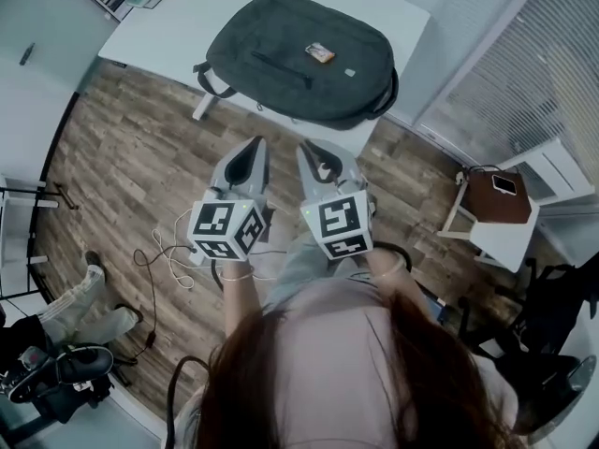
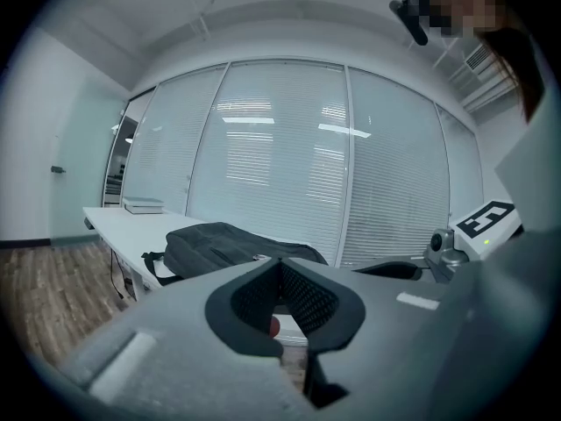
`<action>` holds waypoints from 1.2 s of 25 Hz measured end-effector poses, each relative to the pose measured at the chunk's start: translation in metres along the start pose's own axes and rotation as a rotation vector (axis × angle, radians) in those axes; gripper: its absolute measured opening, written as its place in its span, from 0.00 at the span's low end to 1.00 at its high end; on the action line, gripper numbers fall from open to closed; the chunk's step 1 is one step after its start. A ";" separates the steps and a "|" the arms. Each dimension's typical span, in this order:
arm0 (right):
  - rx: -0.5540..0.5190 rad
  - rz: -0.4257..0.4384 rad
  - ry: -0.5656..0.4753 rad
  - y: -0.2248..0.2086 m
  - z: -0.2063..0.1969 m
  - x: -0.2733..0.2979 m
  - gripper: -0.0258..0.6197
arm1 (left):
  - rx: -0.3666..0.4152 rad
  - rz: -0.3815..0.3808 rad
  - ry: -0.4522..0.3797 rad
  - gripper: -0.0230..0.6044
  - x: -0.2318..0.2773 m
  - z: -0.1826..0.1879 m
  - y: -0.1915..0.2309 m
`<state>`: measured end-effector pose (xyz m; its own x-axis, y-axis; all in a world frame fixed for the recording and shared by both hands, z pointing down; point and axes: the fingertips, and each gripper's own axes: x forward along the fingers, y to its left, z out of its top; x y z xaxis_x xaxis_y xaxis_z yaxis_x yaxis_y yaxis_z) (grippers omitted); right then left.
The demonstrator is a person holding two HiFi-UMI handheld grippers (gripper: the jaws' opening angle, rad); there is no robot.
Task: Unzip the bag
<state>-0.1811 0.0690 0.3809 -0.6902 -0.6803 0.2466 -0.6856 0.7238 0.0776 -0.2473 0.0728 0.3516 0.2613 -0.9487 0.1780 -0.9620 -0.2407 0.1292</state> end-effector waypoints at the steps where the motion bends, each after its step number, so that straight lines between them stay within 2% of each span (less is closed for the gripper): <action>1: 0.003 -0.009 0.008 -0.001 -0.002 0.006 0.09 | -0.001 -0.007 0.002 0.05 0.004 0.000 0.004; 16: 0.082 -0.151 0.172 -0.011 -0.055 0.085 0.12 | 0.029 -0.176 0.085 0.05 0.070 -0.032 0.040; 30: 0.160 -0.263 0.244 -0.020 -0.089 0.121 0.12 | 0.035 -0.283 0.152 0.05 0.114 -0.059 0.065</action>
<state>-0.2301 -0.0178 0.4952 -0.4242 -0.7786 0.4624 -0.8725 0.4882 0.0215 -0.2752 -0.0394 0.4382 0.5254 -0.8022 0.2837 -0.8508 -0.5002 0.1613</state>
